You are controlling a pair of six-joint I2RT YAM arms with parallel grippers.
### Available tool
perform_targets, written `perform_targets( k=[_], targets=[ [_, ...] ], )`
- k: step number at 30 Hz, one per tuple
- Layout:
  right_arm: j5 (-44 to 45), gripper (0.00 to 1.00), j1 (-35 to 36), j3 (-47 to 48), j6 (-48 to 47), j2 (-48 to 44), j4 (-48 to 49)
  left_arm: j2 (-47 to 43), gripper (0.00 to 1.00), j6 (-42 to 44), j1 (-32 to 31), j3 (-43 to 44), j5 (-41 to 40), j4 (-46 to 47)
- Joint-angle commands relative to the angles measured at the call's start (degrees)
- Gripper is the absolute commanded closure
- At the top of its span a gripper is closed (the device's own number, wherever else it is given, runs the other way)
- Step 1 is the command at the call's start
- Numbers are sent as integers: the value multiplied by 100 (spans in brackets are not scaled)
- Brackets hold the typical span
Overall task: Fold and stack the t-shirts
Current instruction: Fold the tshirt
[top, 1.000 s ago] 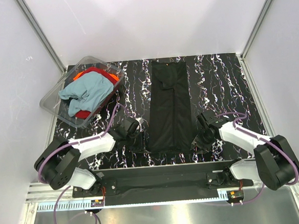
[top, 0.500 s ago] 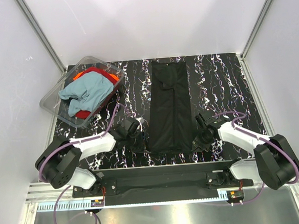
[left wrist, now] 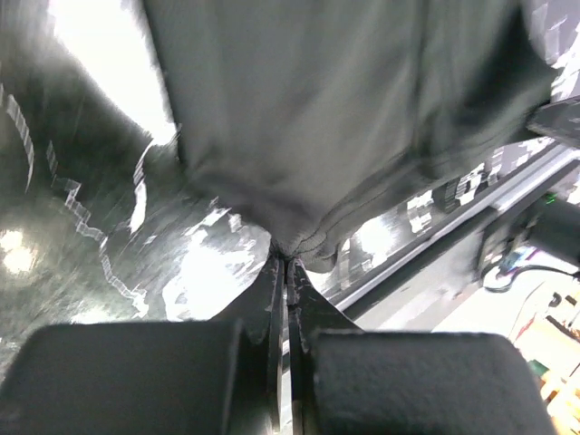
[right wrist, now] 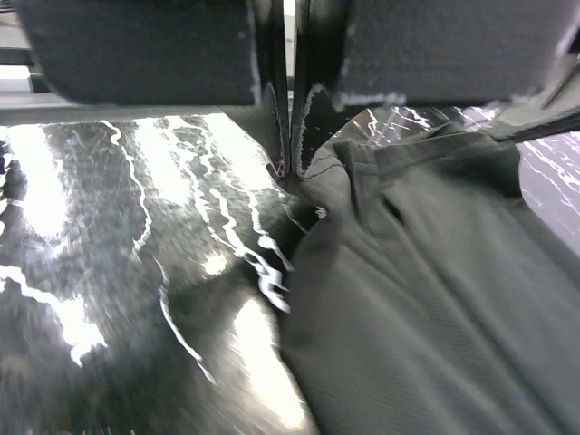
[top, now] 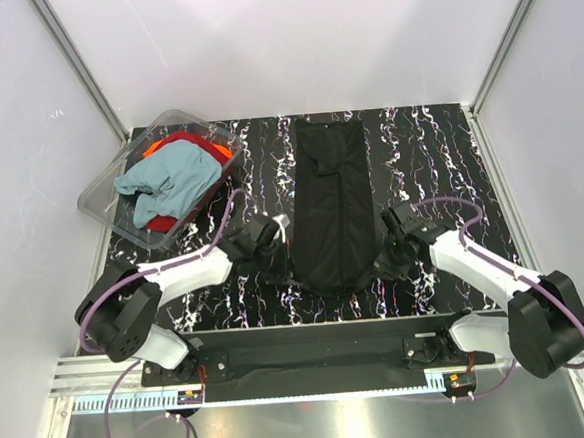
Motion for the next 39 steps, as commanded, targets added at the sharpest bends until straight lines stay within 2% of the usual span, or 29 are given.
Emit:
perform_targets(
  k=[1,8,15,19,23,30,39],
  targets=[
    [560,100,55,674,-670,184,-169,207,100,175,86,641,-217,-331],
    [790,100,-165,1817,-1778,1062,-213,893,100,385,613,1625,-156,-754],
    [404,100,-1122,3011,-2973,1933,-204,1850,100,729,1113,3100,-7,-1044],
    [175,100,-1316,3689,-3606,2478,-178,2395,100,974,1263,3954,20,-1088],
    [52,100,-1369,4252,-3757,3259,-37,3020,100,1116,1395,4858,-120,-1307],
    [-194,100,-1413,5244,-3924,3761,-28,3600,100,1098,1782,5562,37,-1387],
    [-774,100,-1668,6361,-4257,4640,-54,4329,100,1371,1967,6618,486,-1352]
  ],
)
